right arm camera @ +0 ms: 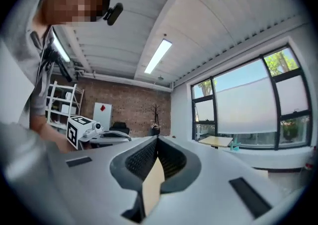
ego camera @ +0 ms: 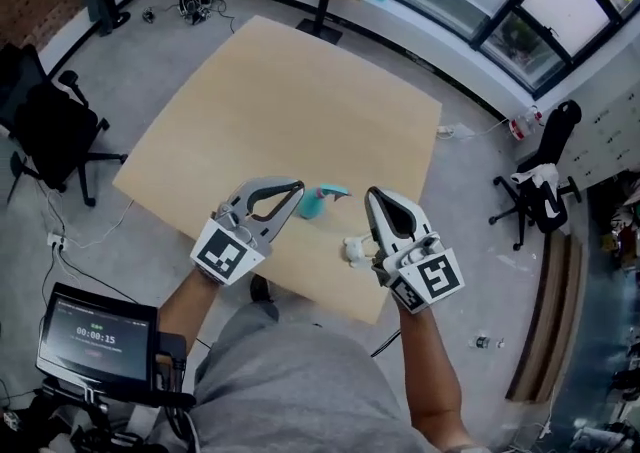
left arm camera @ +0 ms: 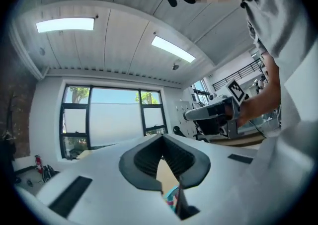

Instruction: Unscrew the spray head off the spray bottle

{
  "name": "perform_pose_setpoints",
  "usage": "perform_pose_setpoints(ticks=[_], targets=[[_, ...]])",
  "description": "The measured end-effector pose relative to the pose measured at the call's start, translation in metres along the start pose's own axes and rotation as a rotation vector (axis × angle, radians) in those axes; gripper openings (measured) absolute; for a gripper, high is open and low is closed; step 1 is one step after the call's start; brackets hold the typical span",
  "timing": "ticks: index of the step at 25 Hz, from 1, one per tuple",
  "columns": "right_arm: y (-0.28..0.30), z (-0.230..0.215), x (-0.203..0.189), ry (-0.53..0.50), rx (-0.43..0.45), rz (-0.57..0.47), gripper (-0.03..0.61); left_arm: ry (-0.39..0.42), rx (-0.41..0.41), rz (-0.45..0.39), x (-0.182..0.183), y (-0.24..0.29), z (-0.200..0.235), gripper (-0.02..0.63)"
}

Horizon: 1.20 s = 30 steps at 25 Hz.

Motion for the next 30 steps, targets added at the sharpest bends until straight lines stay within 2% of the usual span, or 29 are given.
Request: perform_pose_setpoints(ticks=[3,6,12,16,20,30], targets=[[-0.060,0.021,0.023,-0.015,0.003,-0.064,0.006,-0.026,0.042,-0.039,0.048,-0.008,-0.043,0.005],[-0.120,0.046,0.038,-0.012,0.005,-0.074,0.006,-0.038,0.083,-0.058,0.085,-0.022,-0.093,0.005],[-0.238,0.079,0.035,-0.007,-0.067,-0.010,0.006,-0.033,0.140,0.026,0.100,-0.063,-0.196,0.005],[-0.291,0.097,0.032,0.030,-0.085,0.020,0.005,-0.029,0.168,0.055,0.118,-0.096,-0.242,0.005],[-0.317,0.115,0.032,0.043,-0.079,0.030,0.005,-0.018,0.202,0.073,0.132,-0.124,-0.263,0.005],[-0.317,0.148,0.031,0.062,-0.085,0.053,0.005,-0.053,0.229,0.105,0.133,-0.170,-0.262,0.005]])
Point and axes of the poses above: the fingertips, and each gripper's own axes: y forward along the fingers, z to its left, x out of its top, the point moved 4 cm from there along -y, backward along the fingers, and after that the axes turned 4 degrees about -z, right-handed, at the moved point
